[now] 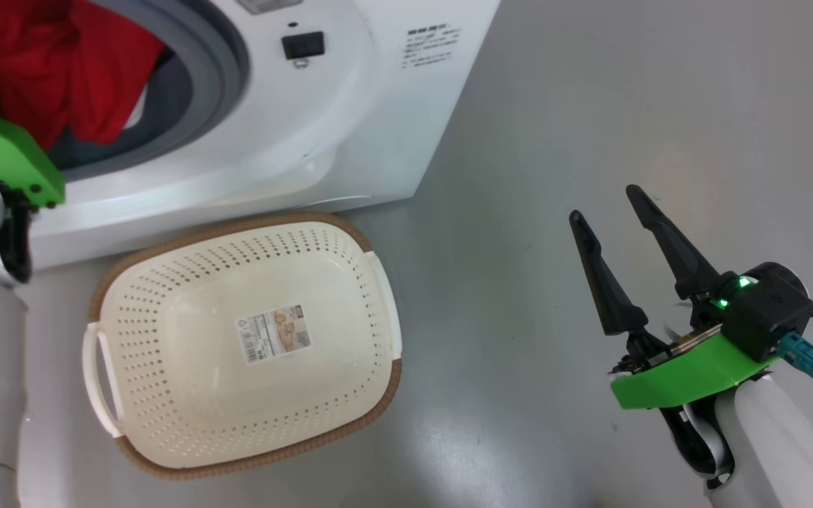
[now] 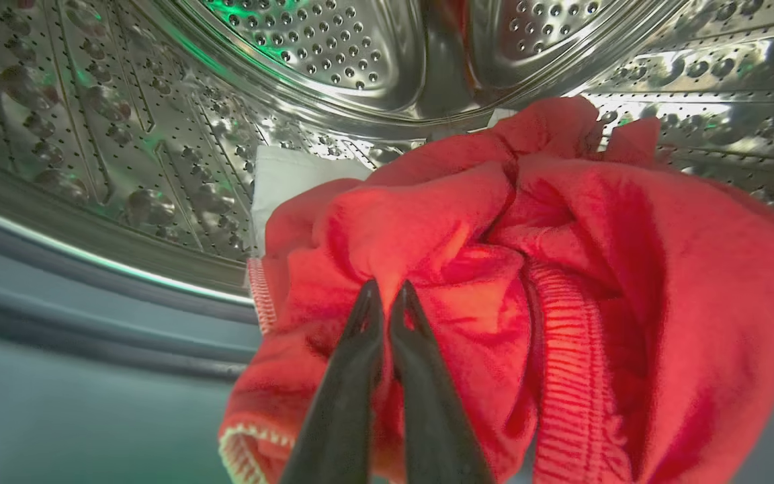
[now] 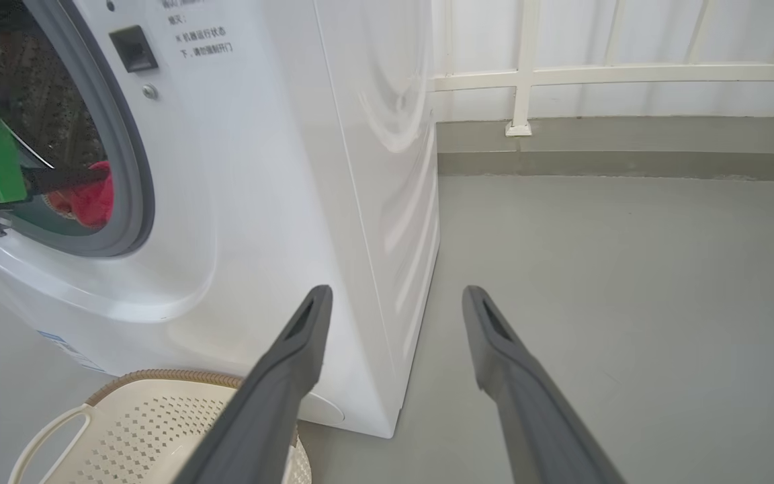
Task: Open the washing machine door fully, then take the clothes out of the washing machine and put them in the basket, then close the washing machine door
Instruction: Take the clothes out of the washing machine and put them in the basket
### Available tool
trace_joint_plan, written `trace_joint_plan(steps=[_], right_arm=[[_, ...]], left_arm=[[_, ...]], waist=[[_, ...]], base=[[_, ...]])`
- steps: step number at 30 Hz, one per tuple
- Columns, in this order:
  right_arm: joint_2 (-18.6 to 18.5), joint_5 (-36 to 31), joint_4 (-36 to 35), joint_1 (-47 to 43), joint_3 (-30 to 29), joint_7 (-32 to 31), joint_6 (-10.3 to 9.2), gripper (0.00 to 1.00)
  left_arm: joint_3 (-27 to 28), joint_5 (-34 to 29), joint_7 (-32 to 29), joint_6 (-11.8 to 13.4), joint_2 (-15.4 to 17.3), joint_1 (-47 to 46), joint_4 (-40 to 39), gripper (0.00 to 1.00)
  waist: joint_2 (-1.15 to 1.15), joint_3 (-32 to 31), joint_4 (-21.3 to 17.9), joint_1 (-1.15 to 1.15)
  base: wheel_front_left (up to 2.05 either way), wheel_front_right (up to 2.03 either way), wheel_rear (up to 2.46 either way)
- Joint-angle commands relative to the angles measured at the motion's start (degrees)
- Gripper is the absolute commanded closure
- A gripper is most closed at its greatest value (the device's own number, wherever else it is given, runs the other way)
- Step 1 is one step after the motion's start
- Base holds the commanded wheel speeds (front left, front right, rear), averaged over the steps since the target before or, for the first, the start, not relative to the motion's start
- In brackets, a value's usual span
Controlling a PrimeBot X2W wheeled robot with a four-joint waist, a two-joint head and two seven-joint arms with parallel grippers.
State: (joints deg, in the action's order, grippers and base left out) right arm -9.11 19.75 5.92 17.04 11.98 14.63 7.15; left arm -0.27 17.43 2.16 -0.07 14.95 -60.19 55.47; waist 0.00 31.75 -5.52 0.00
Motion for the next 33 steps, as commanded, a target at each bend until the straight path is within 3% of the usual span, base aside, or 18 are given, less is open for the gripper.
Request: trace_joint_plan(steps=[1, 8, 13, 33], right_arm=[[-0.6, -0.3, -1.1, -0.3, 0.9, 0.4, 0.34, 0.0], [-1.2, -0.5, -1.0, -1.4, 0.6, 0.4, 0.34, 0.0], [-1.3, -0.7, -0.9, -2.1, 0.4, 0.4, 0.34, 0.0], [-1.6, -1.1, -0.4, -6.4, 0.0, 0.4, 0.34, 0.0]], left_arm=[[1.3, 0.4, 1.4, -0.2, 2.5, 1.4, -1.8, 1.0], [2.3, 2.0, 9.2, -0.9, 1.2, 4.6, -4.4, 1.0], [3.1, 2.9, 11.6, -1.3, 0.4, 7.5, -6.5, 1.0], [4.5, 2.9, 12.3, 0.0, -3.3, 25.3, -31.6, 1.0]], waist=[[0.0, -0.7, 0.8, 0.0], [0.0, -2.9, 2.2, 0.0], [0.0, -5.0, 2.9, 0.0], [0.0, -13.6, 6.3, 0.0]], base=[[0.0, 0.0, 0.0], [0.0, 0.0, 0.0], [0.0, 0.0, 0.0], [0.0, 0.0, 0.0]])
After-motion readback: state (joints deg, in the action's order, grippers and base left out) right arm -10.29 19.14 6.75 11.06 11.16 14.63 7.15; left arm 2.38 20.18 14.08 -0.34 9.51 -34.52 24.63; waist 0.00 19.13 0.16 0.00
